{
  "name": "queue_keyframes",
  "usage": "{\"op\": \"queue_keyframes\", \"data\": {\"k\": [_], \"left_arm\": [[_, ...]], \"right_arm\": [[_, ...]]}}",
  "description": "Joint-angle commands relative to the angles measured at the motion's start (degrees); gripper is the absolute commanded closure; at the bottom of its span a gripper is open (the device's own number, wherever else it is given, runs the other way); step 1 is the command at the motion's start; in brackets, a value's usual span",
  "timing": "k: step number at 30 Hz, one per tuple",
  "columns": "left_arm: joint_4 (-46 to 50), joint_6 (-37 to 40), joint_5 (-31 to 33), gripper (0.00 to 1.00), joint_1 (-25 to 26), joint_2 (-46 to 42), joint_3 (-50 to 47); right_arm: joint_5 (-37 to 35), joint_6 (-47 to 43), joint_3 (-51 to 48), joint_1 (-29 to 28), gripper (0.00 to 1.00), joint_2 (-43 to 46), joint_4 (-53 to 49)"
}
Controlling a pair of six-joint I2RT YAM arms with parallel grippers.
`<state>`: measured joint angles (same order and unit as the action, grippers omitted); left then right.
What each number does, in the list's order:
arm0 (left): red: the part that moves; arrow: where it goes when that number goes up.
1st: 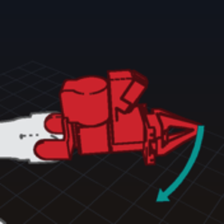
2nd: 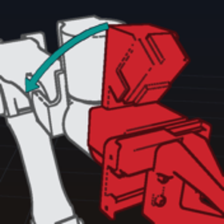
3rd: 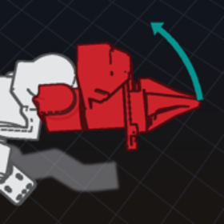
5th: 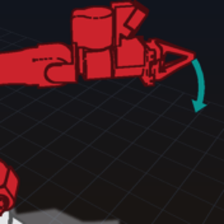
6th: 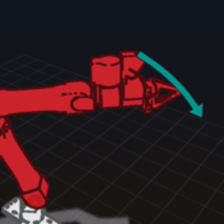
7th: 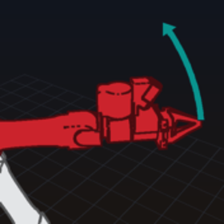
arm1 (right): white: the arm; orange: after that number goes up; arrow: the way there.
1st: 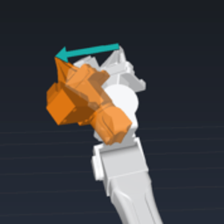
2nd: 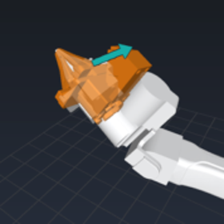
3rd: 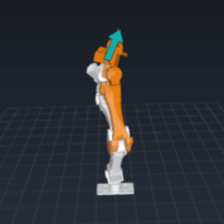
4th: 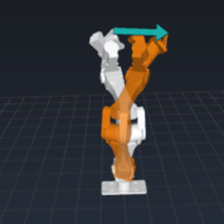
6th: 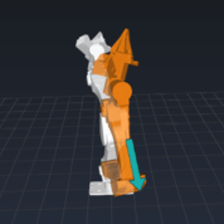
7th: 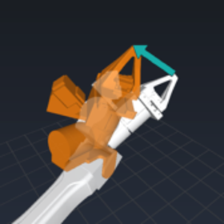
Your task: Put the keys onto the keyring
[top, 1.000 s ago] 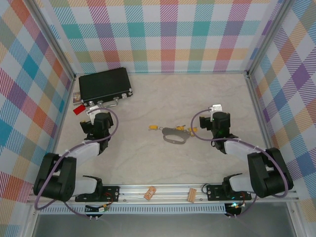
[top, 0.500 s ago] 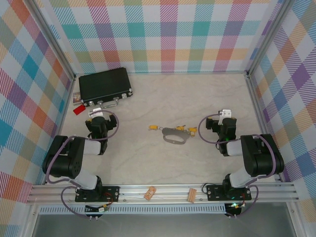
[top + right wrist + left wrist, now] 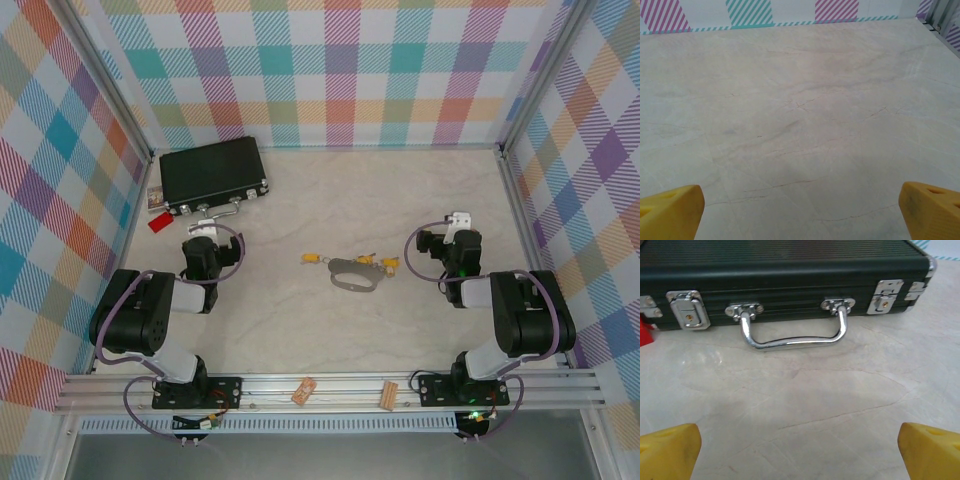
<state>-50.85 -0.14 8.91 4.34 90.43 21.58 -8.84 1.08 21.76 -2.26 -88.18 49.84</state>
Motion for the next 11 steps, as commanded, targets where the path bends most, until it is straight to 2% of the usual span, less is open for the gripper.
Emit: {"op": "queue_keyframes", "data": {"k": [1, 11], "left_arm": [[1.1, 2.2, -4.7, 0.0, -0.6, 0.4, 2.1], [1.1, 2.5, -5.2, 0.0, -0.6, 0.4, 2.0]], "right_arm": [[1.0, 0.9, 0.7, 0.2, 0.01, 0.1, 0.1], [1.0, 0.9, 0.7, 0.2, 0.01, 0.1, 0.0]]}}
